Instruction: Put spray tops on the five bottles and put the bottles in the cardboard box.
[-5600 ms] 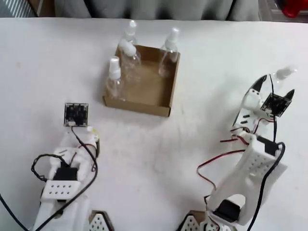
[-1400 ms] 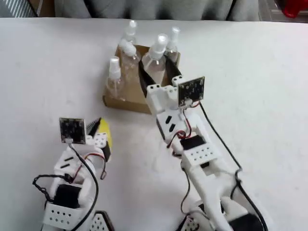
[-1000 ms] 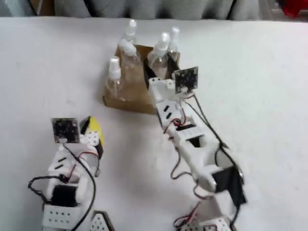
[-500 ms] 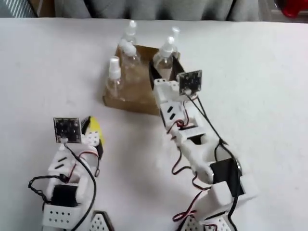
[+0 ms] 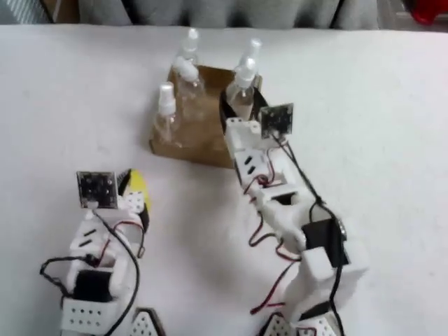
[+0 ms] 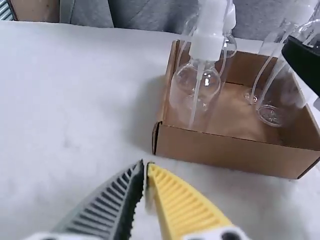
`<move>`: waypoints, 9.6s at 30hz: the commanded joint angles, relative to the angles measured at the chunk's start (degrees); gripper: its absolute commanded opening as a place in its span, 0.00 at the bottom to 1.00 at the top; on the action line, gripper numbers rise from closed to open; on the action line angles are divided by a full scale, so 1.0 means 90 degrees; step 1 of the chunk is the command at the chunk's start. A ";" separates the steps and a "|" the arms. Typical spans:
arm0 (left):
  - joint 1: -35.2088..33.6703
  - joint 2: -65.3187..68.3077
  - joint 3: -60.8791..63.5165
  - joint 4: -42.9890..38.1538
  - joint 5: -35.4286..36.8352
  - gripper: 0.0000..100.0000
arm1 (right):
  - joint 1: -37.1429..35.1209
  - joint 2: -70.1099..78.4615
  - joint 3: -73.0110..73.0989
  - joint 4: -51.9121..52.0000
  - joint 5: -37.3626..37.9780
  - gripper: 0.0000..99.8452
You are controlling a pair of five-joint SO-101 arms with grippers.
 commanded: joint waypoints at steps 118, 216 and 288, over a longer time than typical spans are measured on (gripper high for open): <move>-0.0190 0.0083 -0.0020 0.0049 -0.0098 0.02 | 0.0083 0.1343 -0.0889 -0.1118 0.0537 0.29; -0.0200 0.0083 -0.0020 0.0498 -0.0459 0.02 | 0.1265 -1.2625 0.4786 0.9206 0.0322 0.02; -0.0396 0.0044 -0.0020 0.3468 -0.1856 0.02 | 0.1265 -1.2840 0.5304 1.3885 0.0322 0.02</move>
